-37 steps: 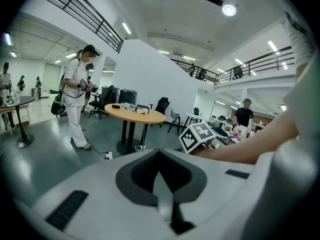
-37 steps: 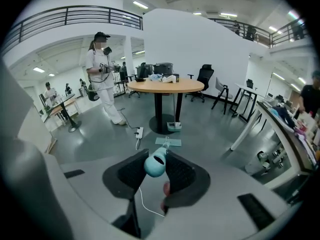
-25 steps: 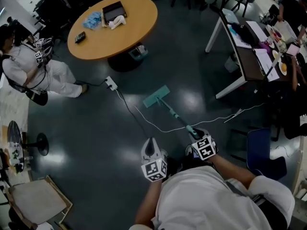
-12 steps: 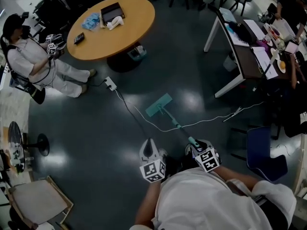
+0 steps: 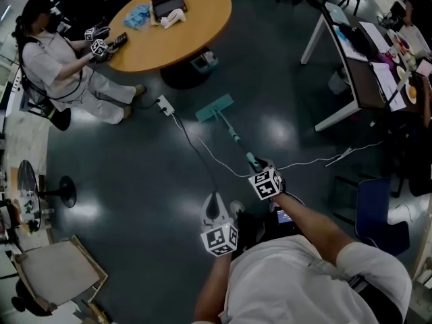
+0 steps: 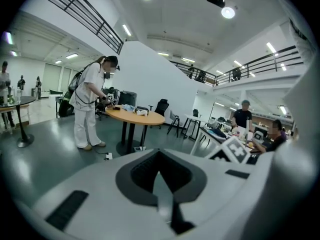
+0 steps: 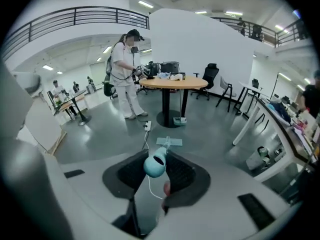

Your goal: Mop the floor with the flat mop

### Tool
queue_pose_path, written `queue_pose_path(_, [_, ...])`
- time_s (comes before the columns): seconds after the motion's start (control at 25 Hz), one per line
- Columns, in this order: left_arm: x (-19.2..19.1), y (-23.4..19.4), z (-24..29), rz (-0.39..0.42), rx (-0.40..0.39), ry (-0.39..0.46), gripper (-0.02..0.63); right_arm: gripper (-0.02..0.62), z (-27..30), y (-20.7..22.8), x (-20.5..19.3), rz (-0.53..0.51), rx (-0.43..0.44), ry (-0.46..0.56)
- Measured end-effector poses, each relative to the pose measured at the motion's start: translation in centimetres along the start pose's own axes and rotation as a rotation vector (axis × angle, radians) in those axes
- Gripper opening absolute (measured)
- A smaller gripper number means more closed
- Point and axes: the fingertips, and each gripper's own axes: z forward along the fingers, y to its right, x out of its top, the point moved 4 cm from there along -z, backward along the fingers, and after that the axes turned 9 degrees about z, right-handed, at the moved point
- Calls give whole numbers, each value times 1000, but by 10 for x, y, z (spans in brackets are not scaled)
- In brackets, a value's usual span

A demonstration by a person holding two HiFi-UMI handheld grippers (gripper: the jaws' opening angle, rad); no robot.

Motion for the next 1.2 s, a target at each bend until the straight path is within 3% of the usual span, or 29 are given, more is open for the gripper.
queue_pose_path(0.24, [-5,-9,0,-3,6,-18,5,112,88,6,45,40,-40,-19])
queue_pose_path(0.44, [-11,-24,-7,4,31,-22,5,112,102,6,56,7,-45,-21])
queue_pose_path(0.6, [-16,-25,-12,-2,45,-17,5,112,61,2,45,-27,-37,-27])
queue_pose_path(0.96, [2,4,-22,-34,-4,38,5,112,-95,-7,6,-63,14,5])
queue_pose_path(1.2, [21,26,-20,-10,-42,87,5,112,-143,-10,-9,-47,36,-28])
